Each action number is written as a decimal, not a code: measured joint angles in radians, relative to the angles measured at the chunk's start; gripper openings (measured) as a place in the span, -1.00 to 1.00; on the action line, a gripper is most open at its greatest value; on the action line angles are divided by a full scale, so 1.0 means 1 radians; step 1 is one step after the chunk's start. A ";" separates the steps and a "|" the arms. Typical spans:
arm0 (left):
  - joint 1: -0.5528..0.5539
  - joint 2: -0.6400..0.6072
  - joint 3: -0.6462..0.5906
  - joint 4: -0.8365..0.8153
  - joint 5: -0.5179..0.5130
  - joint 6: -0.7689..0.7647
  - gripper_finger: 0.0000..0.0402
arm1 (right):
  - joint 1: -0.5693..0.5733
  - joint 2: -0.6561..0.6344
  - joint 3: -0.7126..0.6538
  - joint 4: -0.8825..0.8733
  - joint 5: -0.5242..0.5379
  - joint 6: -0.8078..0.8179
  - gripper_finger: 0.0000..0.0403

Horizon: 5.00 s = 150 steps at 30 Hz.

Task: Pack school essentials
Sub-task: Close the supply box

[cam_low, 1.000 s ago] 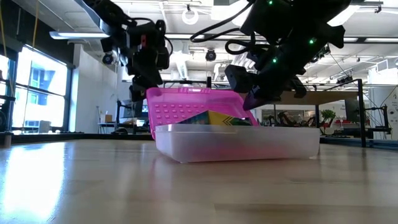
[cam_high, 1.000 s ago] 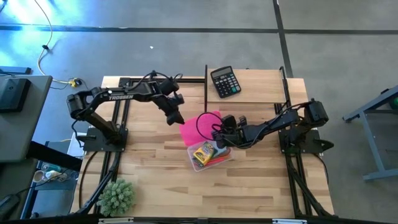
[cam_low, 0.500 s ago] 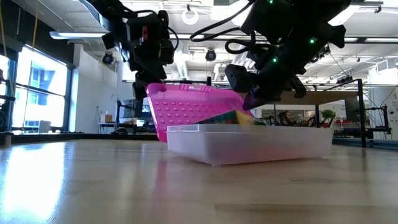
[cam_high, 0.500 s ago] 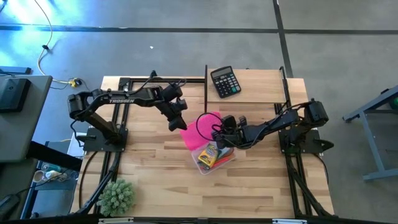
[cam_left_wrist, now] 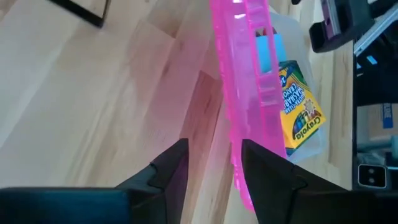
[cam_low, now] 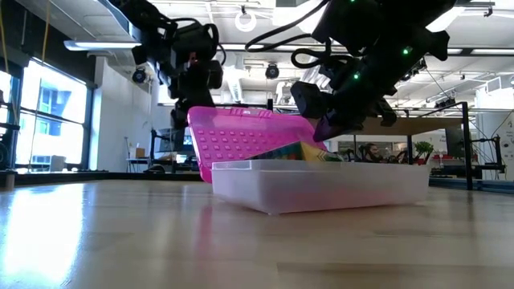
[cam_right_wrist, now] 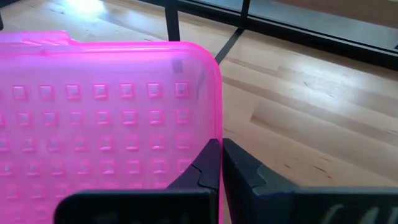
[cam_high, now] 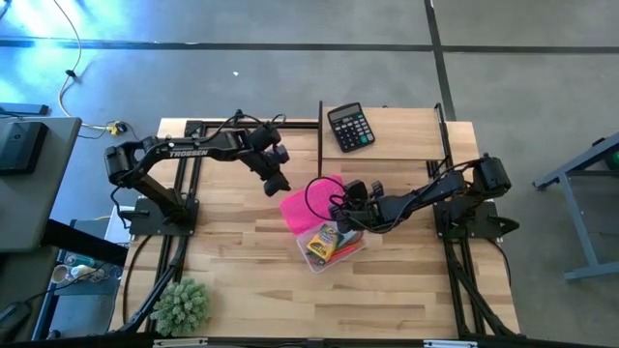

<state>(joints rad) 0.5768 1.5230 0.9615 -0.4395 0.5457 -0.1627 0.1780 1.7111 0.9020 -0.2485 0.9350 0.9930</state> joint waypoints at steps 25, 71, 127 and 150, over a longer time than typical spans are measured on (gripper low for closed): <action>-0.051 -0.002 0.092 -0.079 -0.099 0.100 -0.04 | -0.009 0.000 0.000 -0.002 -0.012 0.133 -1.00; -0.453 0.116 0.278 -0.323 -0.932 0.129 -0.08 | -0.034 0.000 0.000 0.013 -0.026 0.128 -1.00; -0.469 0.116 0.278 -0.339 -1.055 0.339 -0.93 | 0.018 -0.159 0.000 -0.006 -0.008 -0.050 -0.60; -0.554 0.116 0.278 -0.292 -1.139 0.457 -0.93 | -0.206 -0.364 0.000 -0.038 -0.513 -0.617 -0.60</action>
<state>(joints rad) 0.0228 1.6390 1.2396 -0.7311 -0.5931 0.2944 -0.0281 1.3472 0.9020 -0.2861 0.4220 0.3762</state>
